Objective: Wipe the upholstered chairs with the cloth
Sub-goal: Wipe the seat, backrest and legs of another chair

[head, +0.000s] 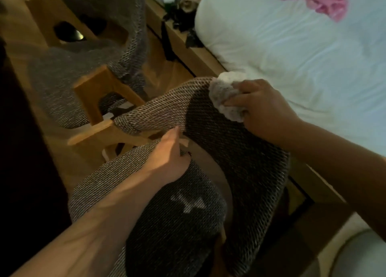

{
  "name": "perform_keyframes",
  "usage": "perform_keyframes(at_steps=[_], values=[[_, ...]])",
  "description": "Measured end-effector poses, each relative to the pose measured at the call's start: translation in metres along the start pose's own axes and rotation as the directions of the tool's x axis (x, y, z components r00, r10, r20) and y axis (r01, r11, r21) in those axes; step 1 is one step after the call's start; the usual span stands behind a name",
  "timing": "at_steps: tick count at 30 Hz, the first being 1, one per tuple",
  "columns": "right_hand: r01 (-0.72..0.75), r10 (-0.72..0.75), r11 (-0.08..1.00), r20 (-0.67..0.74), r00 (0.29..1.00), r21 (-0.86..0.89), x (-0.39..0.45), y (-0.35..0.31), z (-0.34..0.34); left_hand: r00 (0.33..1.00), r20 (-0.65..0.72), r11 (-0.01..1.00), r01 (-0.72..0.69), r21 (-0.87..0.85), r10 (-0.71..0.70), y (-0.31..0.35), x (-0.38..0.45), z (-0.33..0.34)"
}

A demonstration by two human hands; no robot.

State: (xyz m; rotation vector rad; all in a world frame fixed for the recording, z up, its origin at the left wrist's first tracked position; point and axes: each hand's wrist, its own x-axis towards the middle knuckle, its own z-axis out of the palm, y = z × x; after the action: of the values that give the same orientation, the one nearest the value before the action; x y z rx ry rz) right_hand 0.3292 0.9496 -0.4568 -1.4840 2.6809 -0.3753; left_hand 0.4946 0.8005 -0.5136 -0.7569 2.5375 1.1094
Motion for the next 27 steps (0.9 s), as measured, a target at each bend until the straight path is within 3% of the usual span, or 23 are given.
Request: perform_keyframes(at_steps=[4, 8, 11, 14, 16, 18, 21, 23, 27], values=[[-0.115, 0.132, 0.982, -0.114, 0.985, 0.148, -0.052, 0.017, 0.004, 0.996, 0.089, 0.995, -0.012, -0.101, 0.021, 0.028, -0.011, 0.039], [-0.248, 0.322, 0.920, -0.221, 0.921, 0.305, -0.116, 0.016, 0.020, 0.973, 0.204, 0.938, -0.028, -0.345, 0.104, 0.043, -0.028, 0.090], [-0.325, 0.449, 0.822, -0.181, 0.875, 0.469, -0.172, 0.007, 0.044, 0.958, 0.257, 0.916, -0.015, -0.401, 0.129, 0.042, -0.044, 0.124], [-0.420, 0.561, 0.674, -0.051, 0.826, 0.608, -0.233, -0.025, 0.081, 0.901, 0.390, 0.871, 0.030, -0.490, 0.189, 0.038, -0.068, 0.147], [-0.402, 0.563, 0.637, -0.042, 0.825, 0.657, -0.269, -0.060, 0.106, 0.906, 0.398, 0.910, 0.037, -0.414, 0.145, 0.028, -0.084, 0.156], [-0.356, 0.523, 0.666, -0.070, 0.850, 0.655, -0.295, -0.093, 0.128, 0.915, 0.401, 0.943, 0.090, -0.321, 0.048, 0.009, -0.096, 0.160], [-0.345, 0.470, 0.761, -0.101, 0.877, 0.549, -0.313, -0.126, 0.159, 0.874, 0.481, 0.957, 0.188, -0.222, -0.060, -0.023, -0.116, 0.161], [-0.309, 0.419, 0.825, -0.144, 0.897, 0.473, -0.312, -0.133, 0.164, 0.861, 0.506, 0.923, 0.237, -0.302, -0.056, -0.047, -0.129, 0.164], [-0.226, 0.251, 0.944, -0.079, 0.965, 0.238, -0.291, -0.120, 0.156, 0.871, 0.491, 0.857, 0.230, -0.460, 0.030, -0.079, -0.163, 0.181]])
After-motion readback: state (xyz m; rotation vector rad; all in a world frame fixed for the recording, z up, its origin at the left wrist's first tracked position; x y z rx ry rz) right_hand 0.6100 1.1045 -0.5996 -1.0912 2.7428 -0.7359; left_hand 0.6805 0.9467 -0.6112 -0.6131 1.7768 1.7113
